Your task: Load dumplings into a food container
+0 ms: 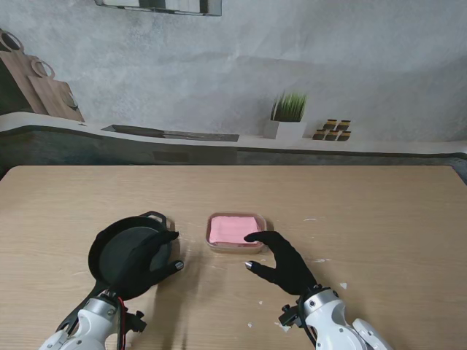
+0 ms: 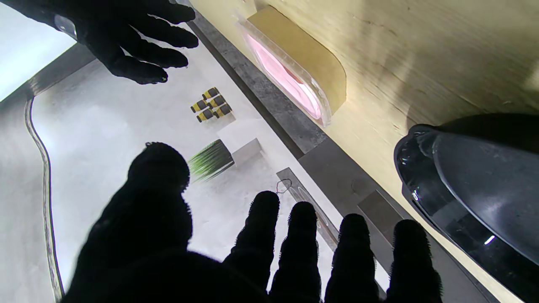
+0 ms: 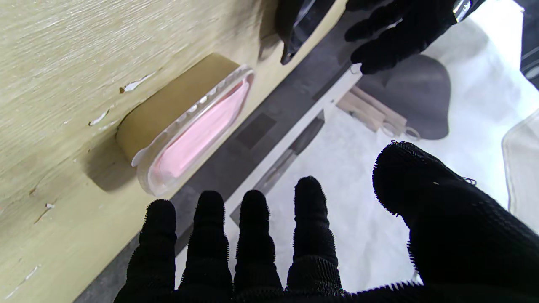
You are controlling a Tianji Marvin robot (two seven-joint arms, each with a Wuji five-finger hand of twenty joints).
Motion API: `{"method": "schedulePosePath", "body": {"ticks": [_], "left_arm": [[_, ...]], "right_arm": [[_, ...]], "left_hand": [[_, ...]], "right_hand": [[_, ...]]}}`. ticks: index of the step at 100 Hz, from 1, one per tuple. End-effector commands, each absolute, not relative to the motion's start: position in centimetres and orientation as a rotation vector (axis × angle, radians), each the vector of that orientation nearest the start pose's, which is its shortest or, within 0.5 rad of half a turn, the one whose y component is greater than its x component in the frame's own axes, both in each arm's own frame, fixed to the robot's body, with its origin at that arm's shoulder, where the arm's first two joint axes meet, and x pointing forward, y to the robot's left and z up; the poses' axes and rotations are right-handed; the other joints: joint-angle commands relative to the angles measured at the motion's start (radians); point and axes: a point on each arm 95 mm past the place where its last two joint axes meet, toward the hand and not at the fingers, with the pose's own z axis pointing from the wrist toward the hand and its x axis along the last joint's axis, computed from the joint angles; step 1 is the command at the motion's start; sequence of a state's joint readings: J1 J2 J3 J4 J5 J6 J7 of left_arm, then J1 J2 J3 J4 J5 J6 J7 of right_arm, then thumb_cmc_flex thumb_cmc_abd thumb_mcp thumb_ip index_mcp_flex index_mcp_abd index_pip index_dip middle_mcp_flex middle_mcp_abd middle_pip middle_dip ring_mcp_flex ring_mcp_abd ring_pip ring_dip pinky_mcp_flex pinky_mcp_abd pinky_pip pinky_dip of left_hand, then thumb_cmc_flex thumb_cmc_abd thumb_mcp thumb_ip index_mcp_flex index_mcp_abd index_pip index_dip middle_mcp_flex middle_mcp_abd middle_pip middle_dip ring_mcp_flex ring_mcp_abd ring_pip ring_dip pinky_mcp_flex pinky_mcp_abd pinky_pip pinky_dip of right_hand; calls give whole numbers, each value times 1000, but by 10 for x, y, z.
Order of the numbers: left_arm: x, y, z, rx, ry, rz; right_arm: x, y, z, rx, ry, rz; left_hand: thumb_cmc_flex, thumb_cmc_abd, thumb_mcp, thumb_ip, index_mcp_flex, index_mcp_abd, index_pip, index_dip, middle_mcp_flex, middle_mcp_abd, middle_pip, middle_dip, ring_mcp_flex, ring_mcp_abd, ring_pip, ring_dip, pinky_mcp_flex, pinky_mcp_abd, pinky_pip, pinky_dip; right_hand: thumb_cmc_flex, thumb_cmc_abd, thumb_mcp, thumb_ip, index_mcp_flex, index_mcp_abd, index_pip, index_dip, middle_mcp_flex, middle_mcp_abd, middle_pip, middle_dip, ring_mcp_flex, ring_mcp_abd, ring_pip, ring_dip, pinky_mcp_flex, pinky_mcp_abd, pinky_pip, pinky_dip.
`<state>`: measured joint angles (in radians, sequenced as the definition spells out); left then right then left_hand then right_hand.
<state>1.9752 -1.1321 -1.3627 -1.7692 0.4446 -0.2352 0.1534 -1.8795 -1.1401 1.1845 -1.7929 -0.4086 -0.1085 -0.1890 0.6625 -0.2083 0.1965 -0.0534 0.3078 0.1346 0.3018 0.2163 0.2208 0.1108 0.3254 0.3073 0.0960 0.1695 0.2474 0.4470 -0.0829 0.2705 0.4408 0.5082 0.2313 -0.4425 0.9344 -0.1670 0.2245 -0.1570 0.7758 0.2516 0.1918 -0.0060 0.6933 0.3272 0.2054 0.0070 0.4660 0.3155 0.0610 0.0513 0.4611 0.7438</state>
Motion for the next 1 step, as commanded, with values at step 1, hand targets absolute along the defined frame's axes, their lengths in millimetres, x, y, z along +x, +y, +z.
{"method": "schedulePosePath", "body": {"ticks": [1], "left_arm": [[286, 7, -358, -1785, 1073, -1982]], "right_arm": [[295, 54, -349, -2096, -1194, -2302]], "left_hand": [[-11, -8, 18, 32, 17, -3, -9, -2, -17, 11, -11, -13, -20, -16, -13, 2, -14, 10, -40, 24]], "right_hand": [[-2, -1, -14, 12, -23, -36, -10, -7, -14, 3, -14, -4, -19, -6, 3, 0, -18, -16, -26, 20]]}}
